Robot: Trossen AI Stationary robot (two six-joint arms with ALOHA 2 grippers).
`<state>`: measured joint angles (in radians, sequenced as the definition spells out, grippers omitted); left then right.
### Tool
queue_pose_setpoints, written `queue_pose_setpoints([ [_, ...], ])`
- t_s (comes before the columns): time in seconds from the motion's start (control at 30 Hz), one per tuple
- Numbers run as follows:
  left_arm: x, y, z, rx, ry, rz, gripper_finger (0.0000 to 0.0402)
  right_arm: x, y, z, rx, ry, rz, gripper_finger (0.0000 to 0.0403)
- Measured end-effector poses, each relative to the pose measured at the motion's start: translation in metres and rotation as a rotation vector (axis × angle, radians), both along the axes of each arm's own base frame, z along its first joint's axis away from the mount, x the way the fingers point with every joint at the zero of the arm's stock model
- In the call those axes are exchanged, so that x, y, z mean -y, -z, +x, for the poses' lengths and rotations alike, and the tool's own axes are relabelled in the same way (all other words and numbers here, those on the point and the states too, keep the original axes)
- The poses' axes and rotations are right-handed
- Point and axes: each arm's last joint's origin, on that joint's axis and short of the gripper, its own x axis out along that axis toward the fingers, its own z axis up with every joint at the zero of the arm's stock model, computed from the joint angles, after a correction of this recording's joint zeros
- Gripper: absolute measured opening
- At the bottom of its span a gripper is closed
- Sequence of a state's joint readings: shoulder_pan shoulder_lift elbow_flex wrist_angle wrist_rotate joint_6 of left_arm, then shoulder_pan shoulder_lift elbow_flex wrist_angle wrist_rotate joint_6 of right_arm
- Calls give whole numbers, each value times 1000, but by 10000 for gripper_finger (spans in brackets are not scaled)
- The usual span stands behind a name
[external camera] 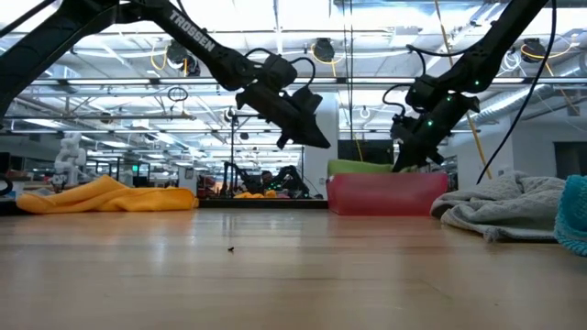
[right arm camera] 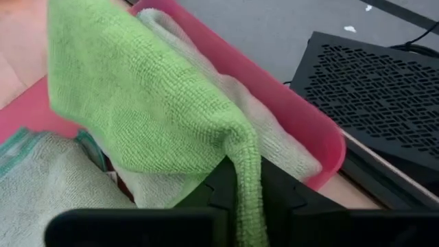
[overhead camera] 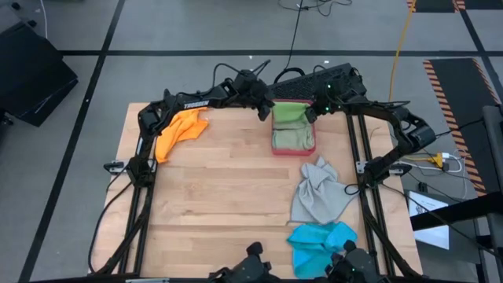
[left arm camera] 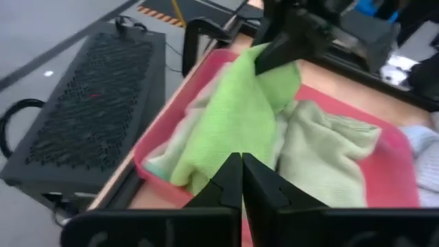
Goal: Fold microfiber towels
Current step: Stack the dark green microfiber cloth on the top light green microfiber cloth in the red bin
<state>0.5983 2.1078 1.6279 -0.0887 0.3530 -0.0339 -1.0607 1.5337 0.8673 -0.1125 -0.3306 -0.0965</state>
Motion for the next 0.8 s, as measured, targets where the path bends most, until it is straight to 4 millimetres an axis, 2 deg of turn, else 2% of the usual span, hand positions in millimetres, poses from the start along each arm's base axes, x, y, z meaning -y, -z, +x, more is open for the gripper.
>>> queue_pose_setpoints([
  [0.17, 0, -1, 1, 1, -10, 33, 8, 1, -1, 1, 18, 6, -9, 61],
  [0.4, 6, -1, 6, -50, -28, 158, 73, 0, -1, 4, -11, 26, -32, 112],
  [0.5, 11, -5, 6, -59, -18, 169, 89, -1, -2, 7, -20, 23, -50, 142],
  [0.67, 20, -28, -5, -92, -37, 169, 92, -2, -4, 7, -53, 52, -83, 176],
  [0.8, 35, -48, -15, -168, -40, 197, 92, -3, -10, 7, -42, 46, -112, 191],
])
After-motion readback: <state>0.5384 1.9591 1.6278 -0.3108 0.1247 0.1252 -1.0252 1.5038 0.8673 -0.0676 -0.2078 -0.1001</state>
